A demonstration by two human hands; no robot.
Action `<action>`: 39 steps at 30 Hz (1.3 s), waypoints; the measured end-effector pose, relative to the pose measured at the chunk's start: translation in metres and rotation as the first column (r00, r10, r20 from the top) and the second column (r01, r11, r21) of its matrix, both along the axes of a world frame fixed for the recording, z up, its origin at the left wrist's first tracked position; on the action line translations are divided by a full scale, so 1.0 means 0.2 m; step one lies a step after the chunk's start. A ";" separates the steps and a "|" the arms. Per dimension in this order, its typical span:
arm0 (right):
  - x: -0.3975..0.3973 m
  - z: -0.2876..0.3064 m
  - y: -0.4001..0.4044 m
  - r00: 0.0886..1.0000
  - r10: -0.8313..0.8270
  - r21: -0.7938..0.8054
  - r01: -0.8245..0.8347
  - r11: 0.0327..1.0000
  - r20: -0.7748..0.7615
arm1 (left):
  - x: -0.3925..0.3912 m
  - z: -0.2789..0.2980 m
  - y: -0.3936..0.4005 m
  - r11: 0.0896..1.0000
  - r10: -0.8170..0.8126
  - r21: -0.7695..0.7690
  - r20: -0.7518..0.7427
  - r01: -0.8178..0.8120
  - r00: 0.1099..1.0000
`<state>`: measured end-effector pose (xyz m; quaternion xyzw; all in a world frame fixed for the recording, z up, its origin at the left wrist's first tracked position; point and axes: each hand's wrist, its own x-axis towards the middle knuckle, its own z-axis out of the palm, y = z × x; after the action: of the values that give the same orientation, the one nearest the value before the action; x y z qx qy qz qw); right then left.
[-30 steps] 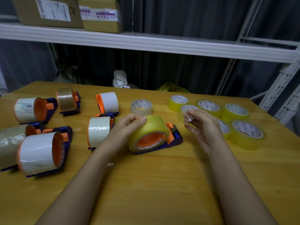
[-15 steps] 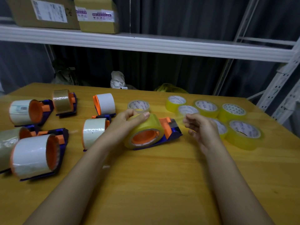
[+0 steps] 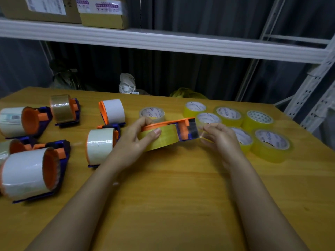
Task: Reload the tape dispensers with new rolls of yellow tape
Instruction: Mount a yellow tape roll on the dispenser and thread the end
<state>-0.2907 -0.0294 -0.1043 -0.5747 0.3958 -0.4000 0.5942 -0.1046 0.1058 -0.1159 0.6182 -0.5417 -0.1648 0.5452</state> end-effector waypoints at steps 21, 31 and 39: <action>0.02 -0.01 0.03 0.988 0.146 -0.280 -0.155 0.947 -0.053 | -0.03 0.02 -0.02 0.978 0.178 0.069 0.212 -0.197 0.961; 0.03 -0.02 0.05 0.988 0.144 -0.235 -0.155 0.960 -0.064 | -0.01 0.01 0.00 0.974 0.204 0.036 0.303 -0.225 0.931; 0.01 0.00 0.05 0.980 0.194 -0.220 -0.198 0.955 -0.042 | 0.00 -0.01 0.00 0.961 0.260 -0.014 0.384 -0.276 0.886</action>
<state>-0.2881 -0.0186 -0.1037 -0.6780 0.2955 -0.3754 0.5587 -0.1048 0.1051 -0.1179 0.7184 -0.5433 0.0246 0.4338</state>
